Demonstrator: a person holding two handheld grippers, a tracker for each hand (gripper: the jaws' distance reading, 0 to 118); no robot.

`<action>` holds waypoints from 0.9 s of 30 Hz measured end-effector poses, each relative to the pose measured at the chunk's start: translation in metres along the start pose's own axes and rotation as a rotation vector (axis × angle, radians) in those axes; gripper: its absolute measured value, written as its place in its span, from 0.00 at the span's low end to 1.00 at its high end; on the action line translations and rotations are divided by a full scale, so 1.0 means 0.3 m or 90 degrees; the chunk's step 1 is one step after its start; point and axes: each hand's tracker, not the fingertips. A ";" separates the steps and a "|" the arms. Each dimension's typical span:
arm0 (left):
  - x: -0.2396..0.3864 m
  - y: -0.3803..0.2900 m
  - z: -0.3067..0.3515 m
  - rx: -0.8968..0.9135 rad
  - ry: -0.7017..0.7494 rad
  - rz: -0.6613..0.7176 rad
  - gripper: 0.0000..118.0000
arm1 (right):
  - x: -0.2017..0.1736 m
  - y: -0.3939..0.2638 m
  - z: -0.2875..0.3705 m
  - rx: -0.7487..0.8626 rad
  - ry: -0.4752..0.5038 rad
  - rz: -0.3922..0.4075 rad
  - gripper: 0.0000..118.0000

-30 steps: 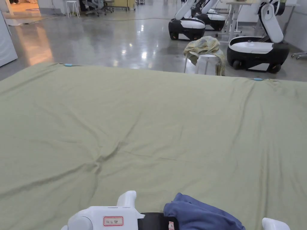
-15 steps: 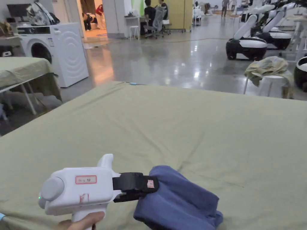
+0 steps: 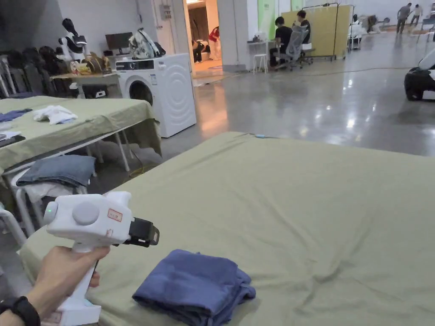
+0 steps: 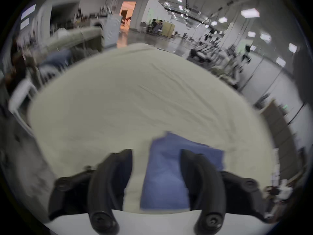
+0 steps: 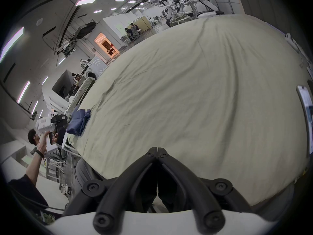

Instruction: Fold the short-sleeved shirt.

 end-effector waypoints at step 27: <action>1.029 -0.557 0.762 0.527 -0.132 -0.199 0.13 | -0.263 0.042 0.480 0.484 -0.184 0.212 0.00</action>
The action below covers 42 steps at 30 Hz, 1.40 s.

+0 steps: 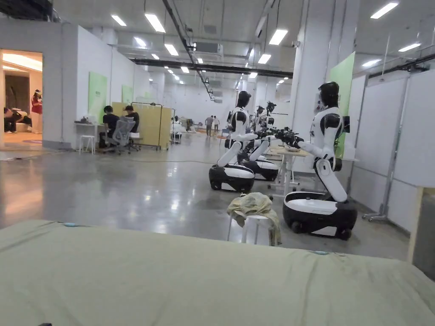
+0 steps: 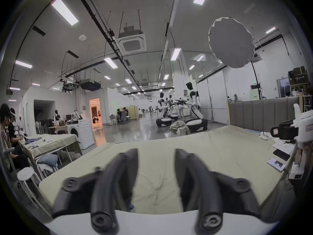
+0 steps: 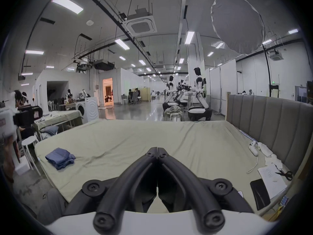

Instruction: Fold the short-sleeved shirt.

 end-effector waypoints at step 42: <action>-0.003 0.031 0.080 0.052 -0.009 0.078 0.56 | -0.064 0.022 0.049 0.136 -0.041 0.011 1.00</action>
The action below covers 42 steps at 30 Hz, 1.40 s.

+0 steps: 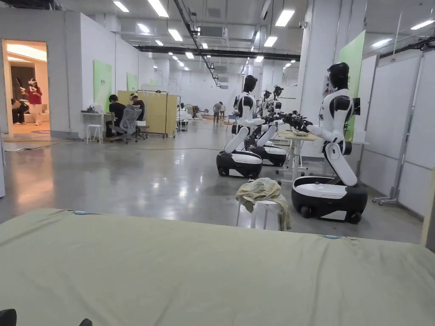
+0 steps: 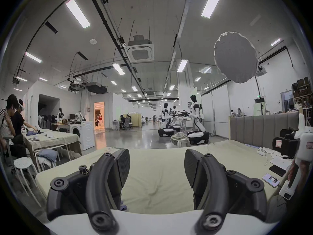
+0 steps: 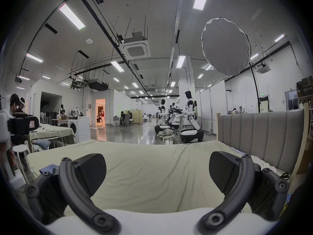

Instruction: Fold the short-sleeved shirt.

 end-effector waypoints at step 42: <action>0.021 -0.023 -0.056 -0.034 -0.063 0.023 0.56 | 0.016 -0.066 -0.166 -0.216 0.017 -0.217 0.99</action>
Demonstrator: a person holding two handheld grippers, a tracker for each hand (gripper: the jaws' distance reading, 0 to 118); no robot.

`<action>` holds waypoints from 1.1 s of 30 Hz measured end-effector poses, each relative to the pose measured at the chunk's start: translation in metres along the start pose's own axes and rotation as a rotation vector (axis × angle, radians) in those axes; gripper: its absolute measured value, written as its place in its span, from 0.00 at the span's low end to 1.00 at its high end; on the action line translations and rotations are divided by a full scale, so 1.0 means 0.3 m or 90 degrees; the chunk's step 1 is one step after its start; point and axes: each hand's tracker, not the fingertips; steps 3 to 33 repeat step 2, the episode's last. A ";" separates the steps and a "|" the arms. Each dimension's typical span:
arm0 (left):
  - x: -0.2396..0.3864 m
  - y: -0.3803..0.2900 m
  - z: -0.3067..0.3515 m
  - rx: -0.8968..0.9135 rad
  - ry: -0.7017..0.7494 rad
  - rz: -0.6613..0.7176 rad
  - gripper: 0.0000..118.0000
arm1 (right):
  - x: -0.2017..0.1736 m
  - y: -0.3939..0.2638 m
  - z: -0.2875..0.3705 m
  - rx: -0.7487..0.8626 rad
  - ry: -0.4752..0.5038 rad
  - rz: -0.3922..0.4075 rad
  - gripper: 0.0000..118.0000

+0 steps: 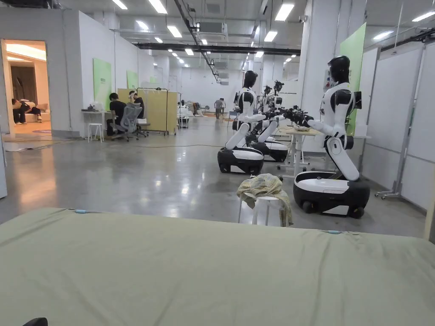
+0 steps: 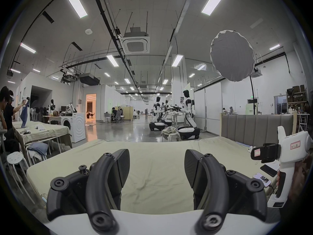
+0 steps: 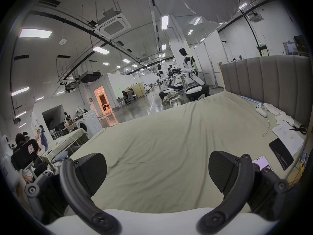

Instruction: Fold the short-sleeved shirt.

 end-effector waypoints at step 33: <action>-0.001 -0.006 -0.005 -0.001 -0.006 0.011 0.56 | 0.012 0.002 0.007 0.018 0.038 -0.023 0.97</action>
